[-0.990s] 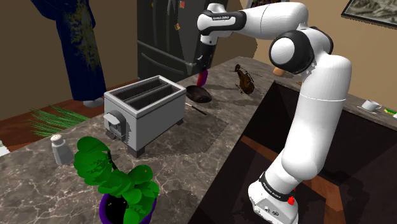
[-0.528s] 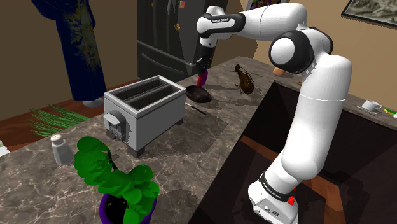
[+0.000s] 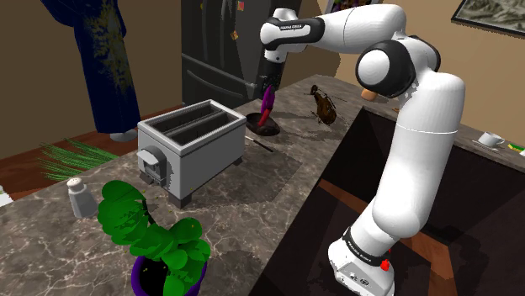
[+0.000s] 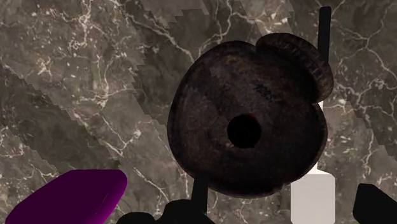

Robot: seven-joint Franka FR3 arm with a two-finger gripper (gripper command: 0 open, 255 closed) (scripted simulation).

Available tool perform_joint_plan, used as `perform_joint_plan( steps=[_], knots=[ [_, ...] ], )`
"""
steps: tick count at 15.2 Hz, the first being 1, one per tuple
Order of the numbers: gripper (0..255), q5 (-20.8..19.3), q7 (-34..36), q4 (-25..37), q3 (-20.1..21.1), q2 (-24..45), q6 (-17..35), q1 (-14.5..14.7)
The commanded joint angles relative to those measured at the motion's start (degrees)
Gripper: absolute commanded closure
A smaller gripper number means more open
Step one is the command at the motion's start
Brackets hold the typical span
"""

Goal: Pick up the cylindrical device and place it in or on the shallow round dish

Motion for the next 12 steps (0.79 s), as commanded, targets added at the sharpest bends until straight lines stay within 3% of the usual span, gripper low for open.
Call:
perform_joint_plan(
  steps=[1,4,12],
  knots=[
    [0,-0.05,0.05,1.76,-0.04,-0.12,-1.88,-0.05],
    [0,-0.07,0.14,7.37,-0.12,0.04,-7.32,-0.3],
    [0,-0.07,0.14,7.36,-0.12,0.04,-7.31,-0.3]
  ],
)
